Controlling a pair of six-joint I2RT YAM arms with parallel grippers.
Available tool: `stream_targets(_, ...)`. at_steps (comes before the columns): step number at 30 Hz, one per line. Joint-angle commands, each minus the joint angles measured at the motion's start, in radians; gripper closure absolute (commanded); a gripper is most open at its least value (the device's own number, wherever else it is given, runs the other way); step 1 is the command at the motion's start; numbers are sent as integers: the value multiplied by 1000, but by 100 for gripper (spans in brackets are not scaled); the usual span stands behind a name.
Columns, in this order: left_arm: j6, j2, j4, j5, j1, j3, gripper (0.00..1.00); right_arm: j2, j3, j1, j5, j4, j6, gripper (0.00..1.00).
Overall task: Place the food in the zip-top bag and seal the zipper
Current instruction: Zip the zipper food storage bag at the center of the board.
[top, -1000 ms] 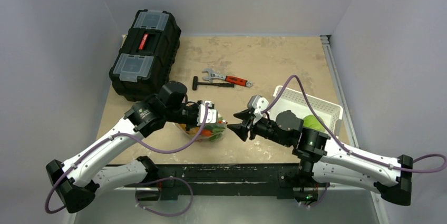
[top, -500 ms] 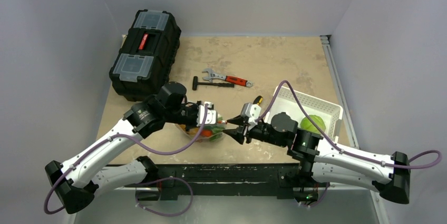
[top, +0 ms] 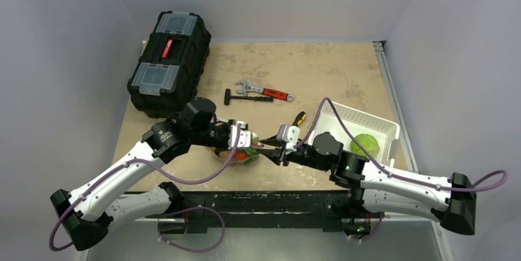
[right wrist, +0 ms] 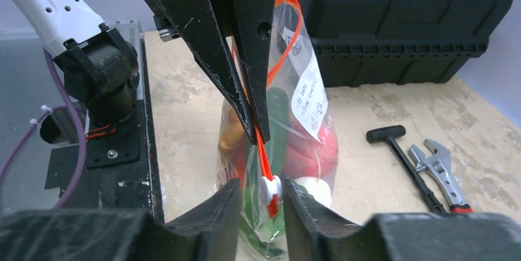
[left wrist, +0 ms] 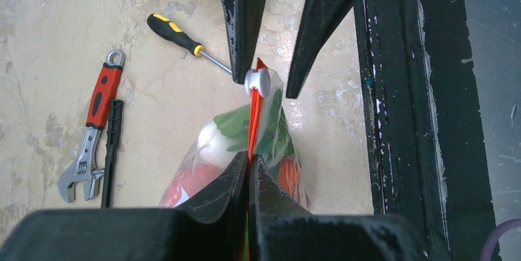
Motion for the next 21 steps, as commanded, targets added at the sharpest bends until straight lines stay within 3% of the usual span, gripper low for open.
stream_targets(1,21,-23,33,8,-9,-5,100,12,5,-1,-20,62,-47,73)
stream_targets(13,25,-27,32,14,-12,-6,100,44,40,-1,-32,21,-73,88)
stream_targets(18,28,-26,32,17,-16,-8,100,92,89,-1,-54,-14,-81,99)
stream_targets(21,28,-25,31,17,-18,-9,100,114,117,-1,-57,-29,-82,100)
